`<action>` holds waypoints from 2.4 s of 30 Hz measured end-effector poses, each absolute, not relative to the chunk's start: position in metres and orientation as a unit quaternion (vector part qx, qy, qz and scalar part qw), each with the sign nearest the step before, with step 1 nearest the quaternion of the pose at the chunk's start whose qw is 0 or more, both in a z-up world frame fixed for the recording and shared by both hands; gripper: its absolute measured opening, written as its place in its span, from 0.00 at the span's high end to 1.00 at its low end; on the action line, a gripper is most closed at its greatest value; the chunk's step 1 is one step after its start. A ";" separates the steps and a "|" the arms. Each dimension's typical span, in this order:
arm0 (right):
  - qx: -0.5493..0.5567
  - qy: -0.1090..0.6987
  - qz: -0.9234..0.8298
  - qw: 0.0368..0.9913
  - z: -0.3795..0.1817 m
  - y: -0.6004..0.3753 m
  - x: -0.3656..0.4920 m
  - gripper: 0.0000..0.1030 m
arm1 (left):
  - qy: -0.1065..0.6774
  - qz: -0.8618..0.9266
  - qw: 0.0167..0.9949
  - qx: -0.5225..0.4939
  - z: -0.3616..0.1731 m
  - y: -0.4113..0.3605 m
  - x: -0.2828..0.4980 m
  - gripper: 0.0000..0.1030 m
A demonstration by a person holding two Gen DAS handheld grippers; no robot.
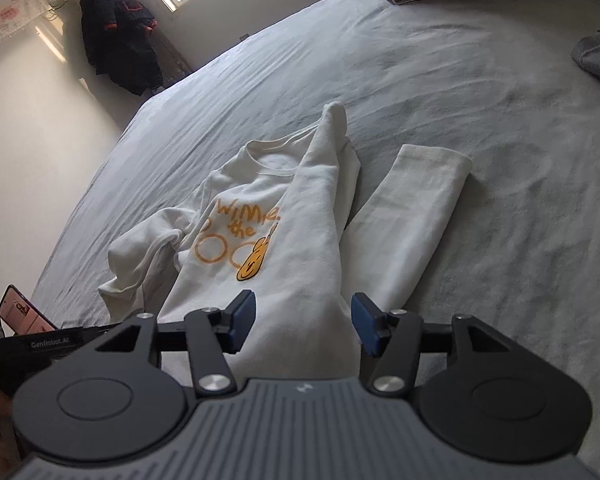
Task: Fold clothes
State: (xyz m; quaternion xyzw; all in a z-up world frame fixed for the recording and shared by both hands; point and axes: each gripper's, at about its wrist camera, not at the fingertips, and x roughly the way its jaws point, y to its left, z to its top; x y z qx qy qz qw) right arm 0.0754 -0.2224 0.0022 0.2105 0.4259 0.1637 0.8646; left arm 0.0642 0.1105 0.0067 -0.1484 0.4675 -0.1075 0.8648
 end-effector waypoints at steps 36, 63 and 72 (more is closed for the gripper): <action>0.249 0.442 0.342 0.791 -0.001 -0.185 0.073 0.48 | 0.432 -0.365 0.811 -0.149 -0.012 0.035 0.033 0.50; 0.176 0.429 0.191 0.865 -0.029 -0.230 0.117 0.91 | 0.474 -0.283 0.786 -0.279 -0.034 0.099 0.068 0.52; 0.172 0.426 0.209 0.863 -0.018 -0.233 0.112 0.83 | 0.432 -0.308 0.795 -0.294 -0.031 0.076 0.076 0.59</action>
